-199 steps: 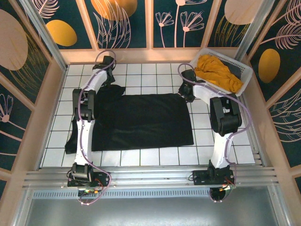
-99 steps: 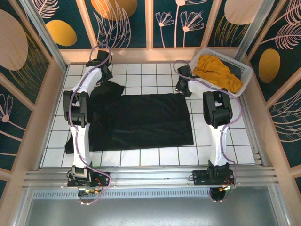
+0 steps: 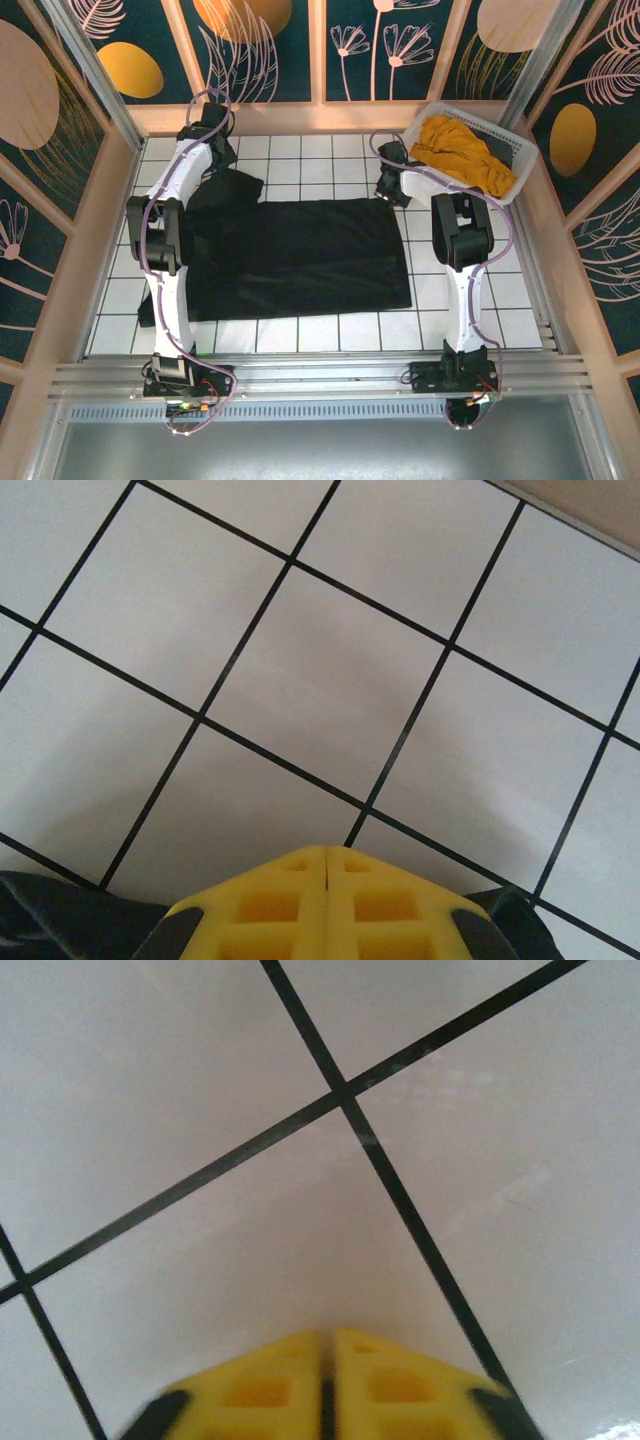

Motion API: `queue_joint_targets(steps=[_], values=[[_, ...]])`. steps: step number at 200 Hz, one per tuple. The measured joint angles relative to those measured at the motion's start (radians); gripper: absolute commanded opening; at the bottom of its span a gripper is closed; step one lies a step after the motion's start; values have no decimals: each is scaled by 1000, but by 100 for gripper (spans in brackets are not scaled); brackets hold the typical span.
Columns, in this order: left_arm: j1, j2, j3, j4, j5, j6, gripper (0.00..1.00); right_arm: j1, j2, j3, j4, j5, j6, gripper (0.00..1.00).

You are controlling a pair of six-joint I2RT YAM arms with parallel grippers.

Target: Fold and stack the t-shirts

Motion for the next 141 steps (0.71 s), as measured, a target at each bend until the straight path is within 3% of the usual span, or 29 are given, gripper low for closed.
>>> queue_joint_targets(steps=[45,141], values=[[0,-103,-101,-2,31,-5,0,2,-14,-13,-2,-3,10,0],[0,-631,-571,-19,48,-105,0,2,-239,-146,-5,-50,-22,0]])
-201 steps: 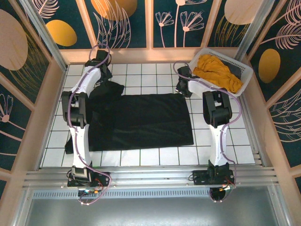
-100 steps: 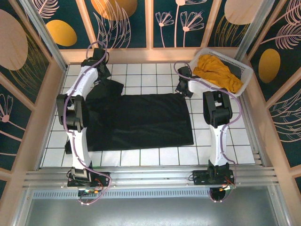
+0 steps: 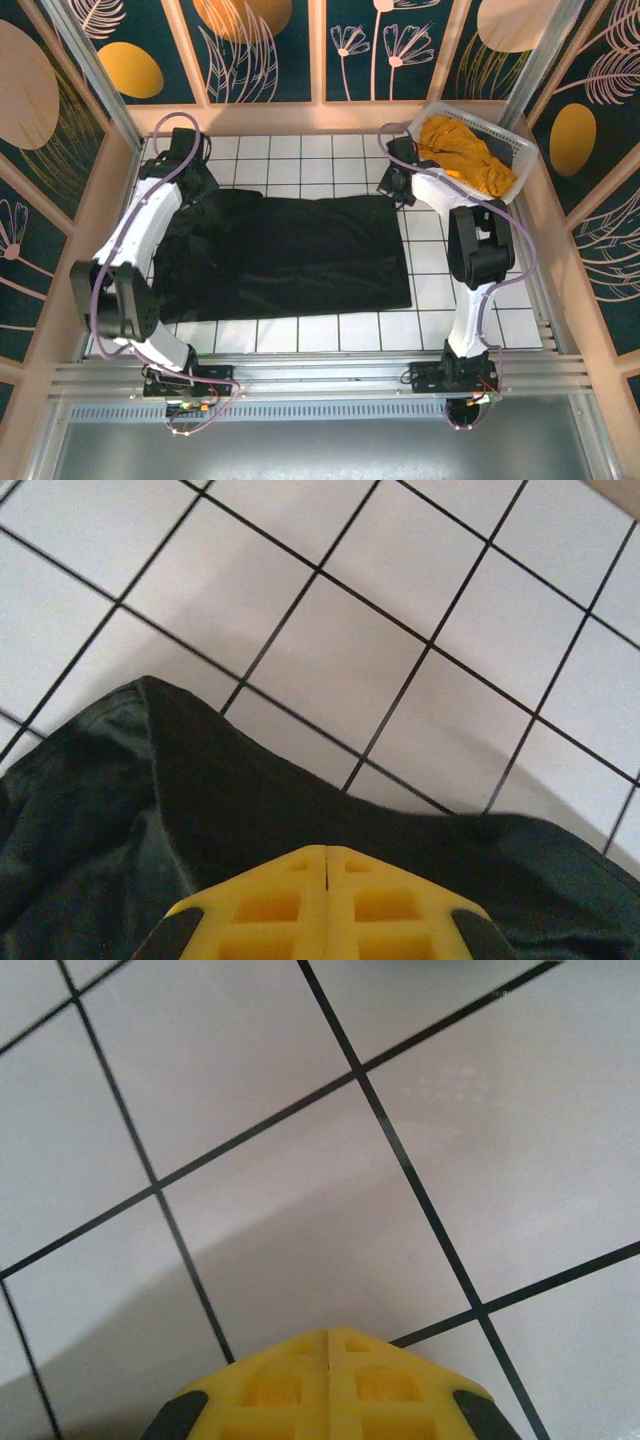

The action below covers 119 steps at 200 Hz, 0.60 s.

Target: Fold and stack the t-shirts

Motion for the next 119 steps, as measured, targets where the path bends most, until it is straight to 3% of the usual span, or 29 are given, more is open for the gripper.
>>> queue_joint_targets(steps=[54,119], values=[[0,-301,-151,-112,-26,-85,0,0,-146,-116,-21,-19,-5,0],[0,-575,-378,-254,-31,-202,0,4,-314,-413,-58,-105,-15,0]])
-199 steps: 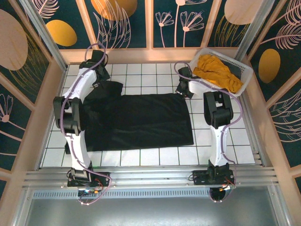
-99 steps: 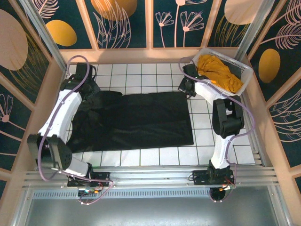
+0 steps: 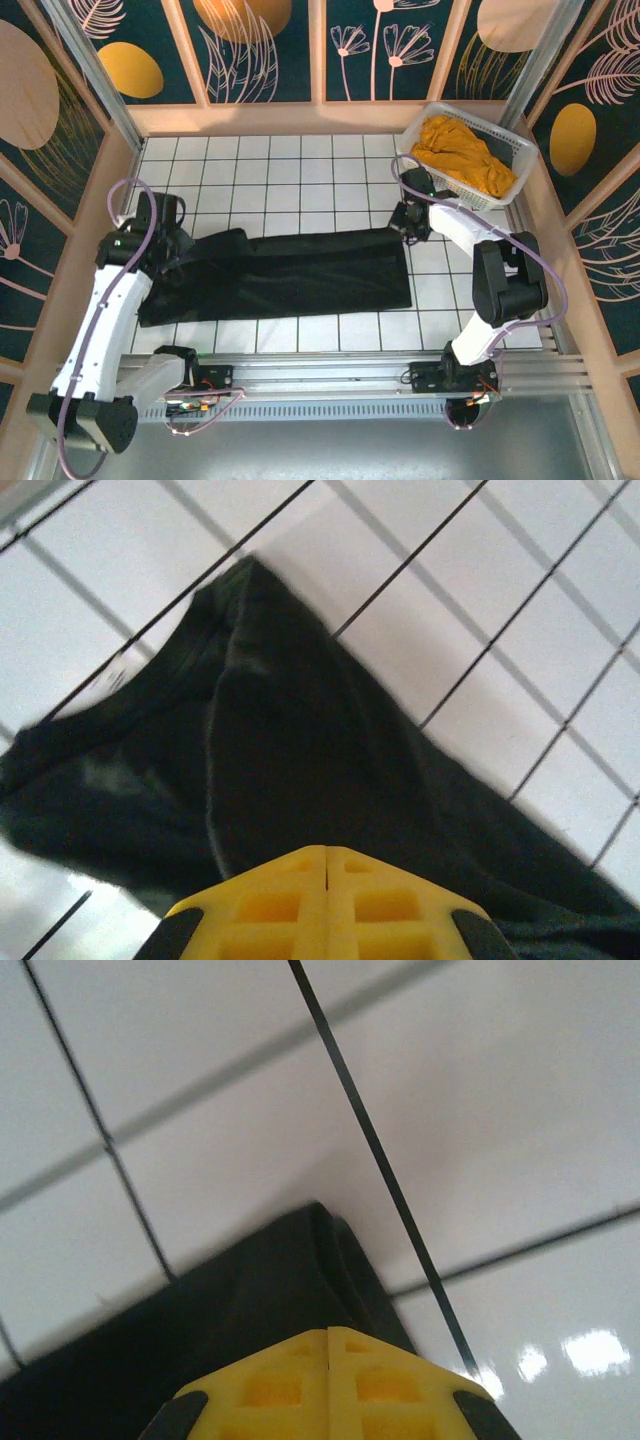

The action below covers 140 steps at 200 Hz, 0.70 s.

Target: Fold and stack the t-shirts

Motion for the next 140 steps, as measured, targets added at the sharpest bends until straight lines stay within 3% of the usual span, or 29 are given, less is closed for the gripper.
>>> queue_joint_targets(steps=[55,140], values=[[0,-85,-192,-33,-17,-72,0,40,-22,-88,-33,-27,8,0],[0,-95,-230,-31,-95,-92,0,82,-91,-88,-94,38,46,0]])
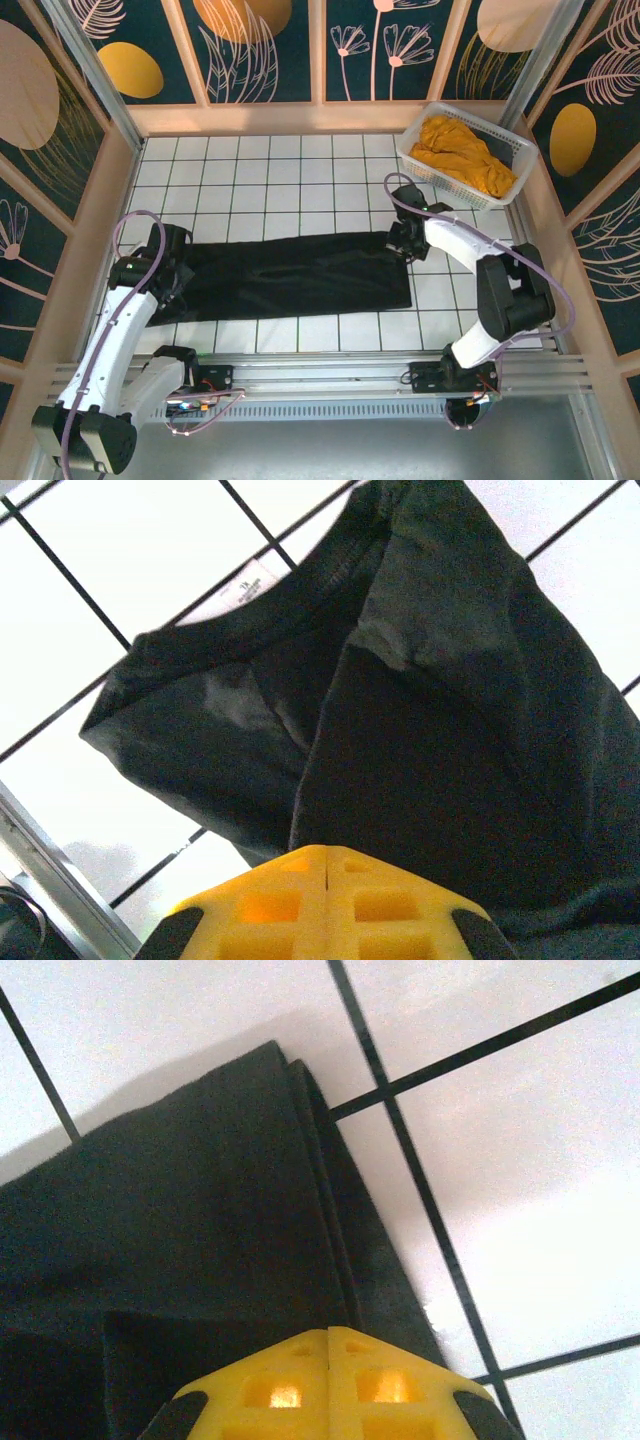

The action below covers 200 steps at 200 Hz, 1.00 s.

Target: Fold and stack the t-shirts

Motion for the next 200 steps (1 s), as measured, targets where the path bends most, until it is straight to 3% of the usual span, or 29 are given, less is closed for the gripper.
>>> queue_joint_targets(steps=[52,109,120,131,141,152,168,200], values=[[0,0,1,-13,-85,-3,0,-8,-41,-2,-18,38,3,0],[0,-6,-17,-15,-107,-3,0,-9,-55,-43,-18,34,2,0],[0,-6,-37,-13,-98,-4,16,-9,-54,-60,-17,17,1,2],[0,-3,-56,-12,-82,-6,34,-8,-54,-74,-18,6,3,19],[0,0,-63,-11,-71,-17,43,-9,-54,-80,-18,-1,-3,32],[0,4,-63,-4,-57,-22,45,-9,-55,-80,-19,-1,5,39],[0,24,-48,3,-47,-27,44,-9,-72,-79,-18,1,-1,40],[0,125,14,92,-16,-22,41,6,-90,-30,0,-3,-14,27]])
